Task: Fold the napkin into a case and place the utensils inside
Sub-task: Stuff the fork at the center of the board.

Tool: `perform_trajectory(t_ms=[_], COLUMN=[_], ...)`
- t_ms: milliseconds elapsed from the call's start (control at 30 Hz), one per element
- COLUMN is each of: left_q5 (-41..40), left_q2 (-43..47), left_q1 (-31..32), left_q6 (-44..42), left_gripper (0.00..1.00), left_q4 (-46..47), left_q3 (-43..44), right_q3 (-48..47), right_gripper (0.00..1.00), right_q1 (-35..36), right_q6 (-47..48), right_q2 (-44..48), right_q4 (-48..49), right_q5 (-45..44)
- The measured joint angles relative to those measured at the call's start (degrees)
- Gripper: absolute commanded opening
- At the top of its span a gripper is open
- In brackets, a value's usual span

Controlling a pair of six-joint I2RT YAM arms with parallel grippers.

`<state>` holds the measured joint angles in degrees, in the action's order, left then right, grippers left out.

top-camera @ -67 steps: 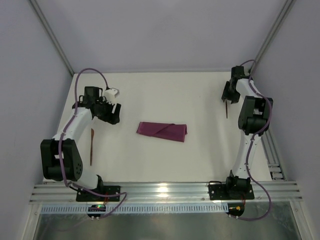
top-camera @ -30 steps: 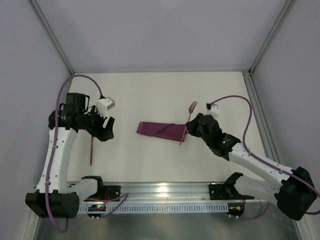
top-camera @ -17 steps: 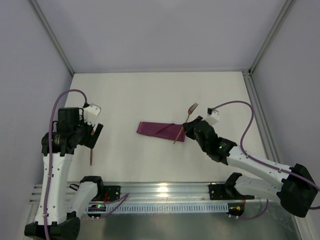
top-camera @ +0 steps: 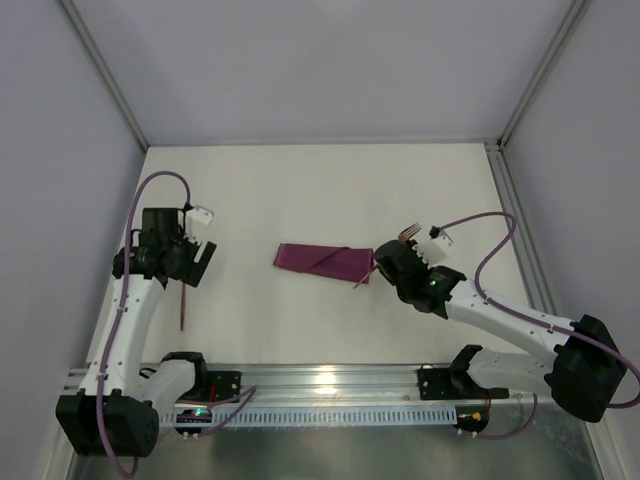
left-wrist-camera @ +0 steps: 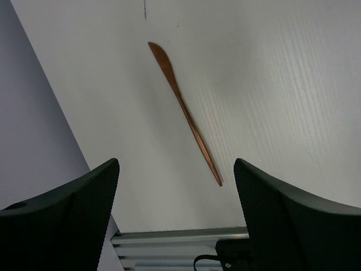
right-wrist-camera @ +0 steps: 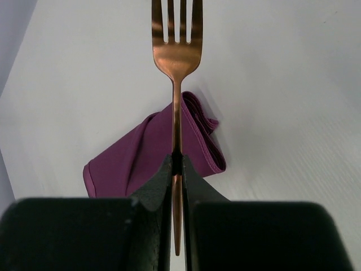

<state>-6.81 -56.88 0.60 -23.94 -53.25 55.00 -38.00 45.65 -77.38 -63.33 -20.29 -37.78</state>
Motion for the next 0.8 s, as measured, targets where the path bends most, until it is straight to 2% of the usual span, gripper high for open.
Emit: perform_trajectory(t_ms=[200, 467, 633, 800], left_q5=[3.9, 2.8, 5.7, 11.0], left_q2=[-3.7, -10.4, -10.6, -12.1], left_q1=[0.0, 0.0, 0.3, 2.4], left_q6=[1.5, 1.2, 1.2, 1.1], left_gripper=[0.79, 0.76, 0.76, 0.73], left_q4=[2.7, 8.0, 11.2, 13.5], left_q3=[0.2, -2.0, -1.8, -1.7], right_q3=[-5.3, -9.4, -18.9, -24.4], right_gripper=[0.04, 0.04, 0.04, 0.04], right_q1=[0.0, 0.0, 0.0, 0.0], right_q6=[-9.1, -20.5, -27.0, -32.0], right_q2=[-4.0, -8.3, -14.9, -19.6], right_q4=[-8.2, -17.1, -25.3, -29.1], right_q5=[-1.0, -0.9, -2.9, -3.2])
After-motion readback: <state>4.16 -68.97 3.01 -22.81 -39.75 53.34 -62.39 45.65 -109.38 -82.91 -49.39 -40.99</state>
